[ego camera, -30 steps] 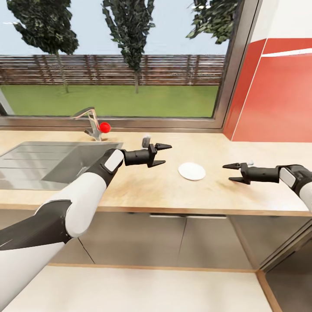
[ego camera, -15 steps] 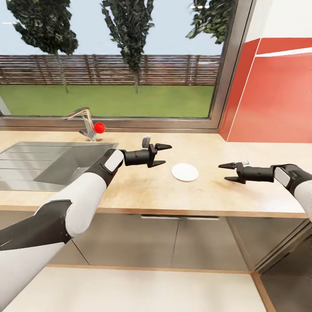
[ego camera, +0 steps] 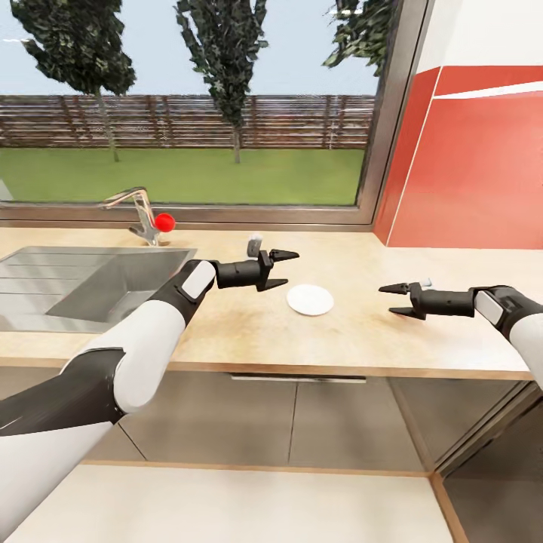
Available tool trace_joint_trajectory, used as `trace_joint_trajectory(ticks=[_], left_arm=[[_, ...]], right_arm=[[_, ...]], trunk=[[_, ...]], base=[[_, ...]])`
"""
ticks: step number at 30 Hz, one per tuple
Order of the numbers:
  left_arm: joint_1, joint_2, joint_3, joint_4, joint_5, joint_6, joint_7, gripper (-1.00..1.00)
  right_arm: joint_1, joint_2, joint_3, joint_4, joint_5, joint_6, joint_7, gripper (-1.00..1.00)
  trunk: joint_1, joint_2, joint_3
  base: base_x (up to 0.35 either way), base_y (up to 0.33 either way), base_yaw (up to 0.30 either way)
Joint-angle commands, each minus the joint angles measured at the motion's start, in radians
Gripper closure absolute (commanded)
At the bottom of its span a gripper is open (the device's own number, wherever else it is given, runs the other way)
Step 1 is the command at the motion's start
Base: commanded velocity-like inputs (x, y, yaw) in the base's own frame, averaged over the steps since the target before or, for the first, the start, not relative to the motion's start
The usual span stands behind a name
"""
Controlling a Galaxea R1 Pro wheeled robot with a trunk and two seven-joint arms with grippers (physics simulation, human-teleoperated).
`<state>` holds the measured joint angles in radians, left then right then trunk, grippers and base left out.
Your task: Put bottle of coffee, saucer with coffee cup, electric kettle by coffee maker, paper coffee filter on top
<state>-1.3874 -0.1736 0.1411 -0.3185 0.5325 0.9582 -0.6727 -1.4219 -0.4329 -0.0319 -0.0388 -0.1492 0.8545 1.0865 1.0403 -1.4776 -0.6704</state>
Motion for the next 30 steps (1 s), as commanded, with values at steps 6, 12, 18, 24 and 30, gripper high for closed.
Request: trace_joint_trajectory(ticks=[6, 12, 18, 24, 30], left_arm=[[-0.001, -0.001, 0.008, 0.001, -0.008, -0.005, -0.004, -1.0], [0.0, 0.0, 0.008, 0.006, -0.009, -0.007, -0.004, -1.0], [0.001, 0.0, 0.008, 0.037, -0.009, -0.008, -0.004, -1.0], [0.001, 0.0, 0.008, 0.074, -0.009, -0.014, -0.004, -1.0], [0.001, 0.012, 0.008, 0.107, -0.011, -0.022, -0.004, -1.0]], right_arm=[[0.008, 0.007, 0.011, 0.0, 0.003, 0.006, -0.002, -1.0], [0.025, 0.017, 0.012, -0.001, 0.003, 0.006, -0.003, -1.0], [0.027, 0.031, 0.012, -0.001, 0.003, 0.006, -0.003, -1.0], [0.027, 0.049, 0.012, -0.001, 0.003, 0.006, -0.003, -1.0], [0.027, 0.054, 0.012, -0.001, 0.003, 0.006, -0.004, -1.0]], trunk=[[0.0, 0.0, -0.001], [0.0, 0.0, -0.001], [0.0, 0.0, -0.001], [0.0, 0.0, -0.001], [0.0, 0.0, -0.001]], base=[[0.0, -0.006, 0.0], [0.0, -0.001, 0.0], [0.0, 0.0, 0.0], [0.0, 0.0, 0.0], [0.0, 0.0, 0.0]])
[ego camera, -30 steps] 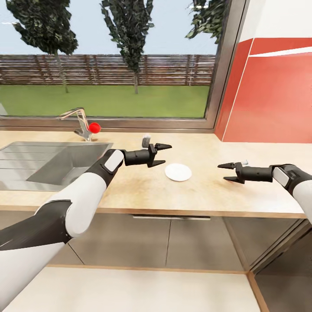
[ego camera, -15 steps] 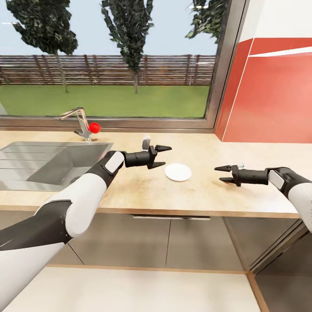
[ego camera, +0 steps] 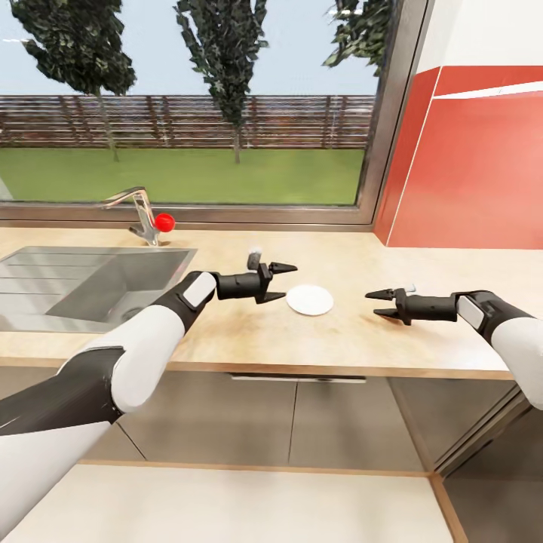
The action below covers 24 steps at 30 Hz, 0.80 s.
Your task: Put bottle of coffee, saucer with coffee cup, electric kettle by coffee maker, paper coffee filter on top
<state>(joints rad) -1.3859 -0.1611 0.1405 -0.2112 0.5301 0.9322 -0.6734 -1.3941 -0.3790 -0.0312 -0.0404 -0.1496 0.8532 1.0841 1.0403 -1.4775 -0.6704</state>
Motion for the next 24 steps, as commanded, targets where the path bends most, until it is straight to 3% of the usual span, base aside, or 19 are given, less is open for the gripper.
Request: trace_joint_trajectory(ticks=[1, 7, 14, 24], left_arm=[[-0.001, 0.002, 0.008, 0.003, -0.008, 0.004, -0.003, -1.0], [-0.001, 0.013, 0.008, 0.005, -0.008, 0.004, -0.003, -1.0], [-0.001, 0.027, 0.007, 0.006, -0.009, 0.004, -0.003, -1.0], [-0.001, 0.026, 0.005, 0.006, -0.009, 0.003, -0.003, -1.0]], right_arm=[[0.0, 0.0, 0.011, 0.0, 0.003, 0.007, -0.001, -1.0], [0.002, 0.002, 0.011, 0.0, 0.003, 0.007, -0.001, -1.0], [0.004, 0.049, 0.011, 0.0, 0.002, 0.007, -0.002, -1.0], [0.004, 0.078, 0.011, -0.002, 0.002, 0.006, -0.003, -1.0]], trunk=[[0.0, 0.0, -0.001], [0.0, 0.0, -0.001], [0.0, 0.0, -0.001], [0.0, 0.0, -0.001]], base=[[0.0, 0.0, 0.0], [0.0, 0.0, 0.0], [0.0, 0.0, 0.0], [0.0, 0.0, 0.0]])
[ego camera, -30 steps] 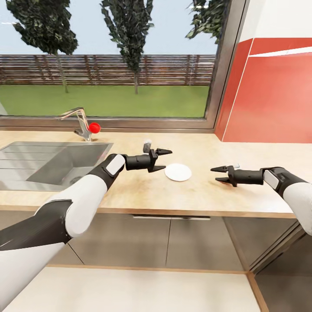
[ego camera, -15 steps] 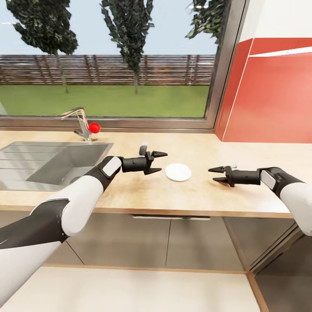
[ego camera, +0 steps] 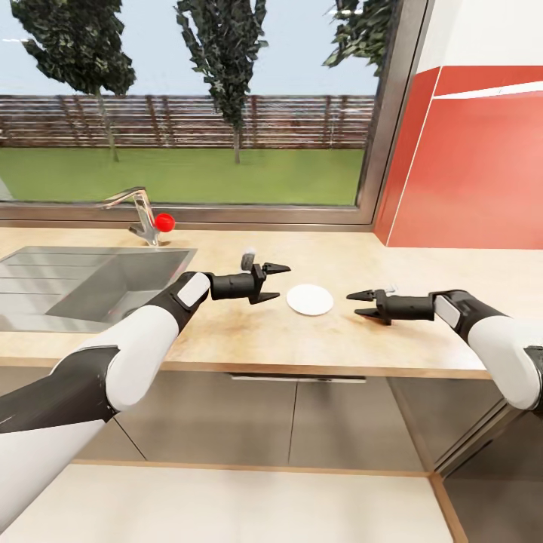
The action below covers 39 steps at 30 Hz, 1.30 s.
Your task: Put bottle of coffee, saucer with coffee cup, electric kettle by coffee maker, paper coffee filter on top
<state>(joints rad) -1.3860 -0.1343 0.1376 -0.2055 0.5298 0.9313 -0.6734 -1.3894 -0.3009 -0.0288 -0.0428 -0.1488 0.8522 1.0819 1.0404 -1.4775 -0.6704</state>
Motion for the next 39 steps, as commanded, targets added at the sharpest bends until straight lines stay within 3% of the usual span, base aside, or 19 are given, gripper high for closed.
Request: trace_joint_trajectory(ticks=[1, 9, 19, 22, 23, 25, 30, 39], left_arm=[[-0.001, -0.001, 0.008, 0.0, -0.008, 0.004, -0.003, -1.0], [-0.001, 0.0, 0.007, 0.0, -0.008, 0.004, -0.003, -1.0], [-0.001, 0.001, 0.003, -0.015, -0.009, 0.004, -0.023, -1.0], [-0.001, 0.002, -0.044, -0.026, -0.009, -0.003, -0.078, -1.0], [-0.001, 0.008, -0.069, -0.027, -0.01, -0.023, -0.091, -1.0], [-0.001, 0.025, -0.082, -0.027, -0.01, -0.038, -0.106, -1.0], [-0.001, 0.063, -0.096, -0.021, -0.01, -0.05, -0.169, -1.0], [-0.001, 0.097, -0.1, -0.019, -0.01, -0.054, -0.197, -1.0]], right_arm=[[0.0, 0.003, 0.008, 0.0, 0.001, 0.007, -0.001, -1.0], [0.0, 0.015, 0.007, -0.003, 0.001, 0.007, -0.002, -1.0], [0.0, 0.015, 0.007, -0.008, 0.003, -0.052, -0.005, -1.0], [0.0, 0.014, 0.007, -0.01, 0.003, -0.056, -0.005, -1.0], [0.0, 0.014, 0.007, -0.011, 0.003, -0.057, -0.005, -1.0], [0.0, 0.014, 0.007, -0.011, 0.003, -0.057, -0.005, -1.0], [0.0, 0.014, 0.007, -0.011, 0.003, -0.058, -0.005, -1.0], [0.0, 0.014, 0.007, -0.011, 0.003, -0.058, -0.005, -1.0]], trunk=[[0.0, 0.0, -0.001], [0.0, 0.0, -0.001], [0.0, 0.0, -0.001], [0.0, 0.0, -0.001], [0.0, 0.0, -0.001], [0.0, 0.0, -0.001], [0.0, 0.0, -0.001], [0.0, 0.0, -0.001]], base=[[0.0, 0.0, 0.0], [0.0, 0.0, 0.0], [0.0, 0.0, 0.0], [0.0, 0.0, 0.0], [0.0, 0.0, 0.0], [0.0, 0.0, 0.0], [0.0, 0.0, 0.0], [0.0, 0.0, 0.0]])
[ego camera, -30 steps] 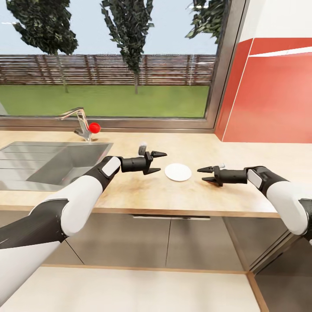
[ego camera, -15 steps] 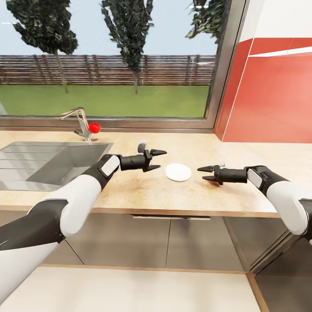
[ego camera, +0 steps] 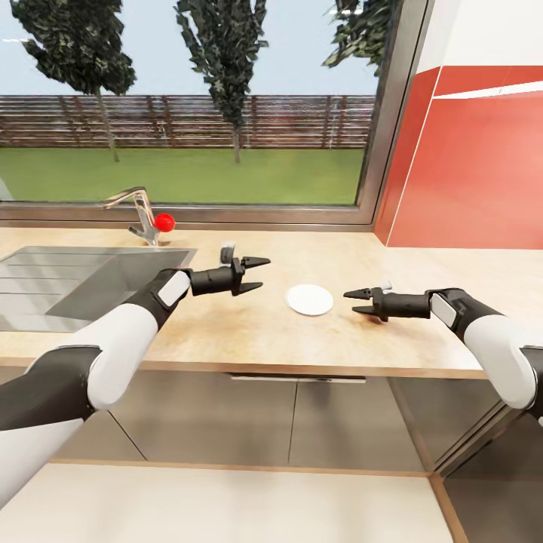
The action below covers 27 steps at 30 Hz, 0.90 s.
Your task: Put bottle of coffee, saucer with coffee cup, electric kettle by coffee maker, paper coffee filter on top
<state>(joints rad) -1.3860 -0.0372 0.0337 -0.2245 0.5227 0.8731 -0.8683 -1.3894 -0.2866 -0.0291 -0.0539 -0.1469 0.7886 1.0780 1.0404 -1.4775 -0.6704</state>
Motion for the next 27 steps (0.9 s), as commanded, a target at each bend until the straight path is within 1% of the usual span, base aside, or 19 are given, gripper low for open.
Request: trace_joint_trajectory(ticks=[1, 10, 20, 23, 27], left_arm=[[-0.001, 0.003, 0.003, 0.0, -0.003, 0.004, -0.004, -1.0], [-0.001, 0.023, 0.002, 0.01, -0.005, 0.004, -0.009, -1.0], [-0.001, 0.021, -0.004, 0.047, -0.01, 0.0, -0.011, -1.0], [0.0, 0.02, -0.004, 0.061, -0.01, -0.032, -0.011, -1.0], [0.0, 0.02, -0.006, 0.065, -0.01, -0.045, -0.011, -1.0]], right_arm=[[0.0, 0.0, 0.008, 0.0, 0.001, 0.006, -0.001, -1.0], [0.0, 0.0, 0.007, 0.0, 0.001, 0.006, -0.001, -1.0], [0.0, 0.0, 0.007, 0.0, 0.001, 0.006, 0.0, -1.0], [0.0, 0.0, 0.006, 0.0, 0.001, 0.006, 0.0, -1.0], [0.0, 0.0, 0.007, 0.0, 0.001, 0.006, 0.0, -1.0]], trunk=[[0.0, 0.0, -0.001], [0.0, 0.0, -0.001], [0.0, 0.0, -0.001], [0.0, 0.0, -0.001], [0.0, 0.0, -0.001]], base=[[0.0, 0.0, 0.0], [0.0, 0.0, 0.0], [0.0, 0.0, 0.0], [0.0, 0.0, 0.0], [0.0, 0.0, 0.0]])
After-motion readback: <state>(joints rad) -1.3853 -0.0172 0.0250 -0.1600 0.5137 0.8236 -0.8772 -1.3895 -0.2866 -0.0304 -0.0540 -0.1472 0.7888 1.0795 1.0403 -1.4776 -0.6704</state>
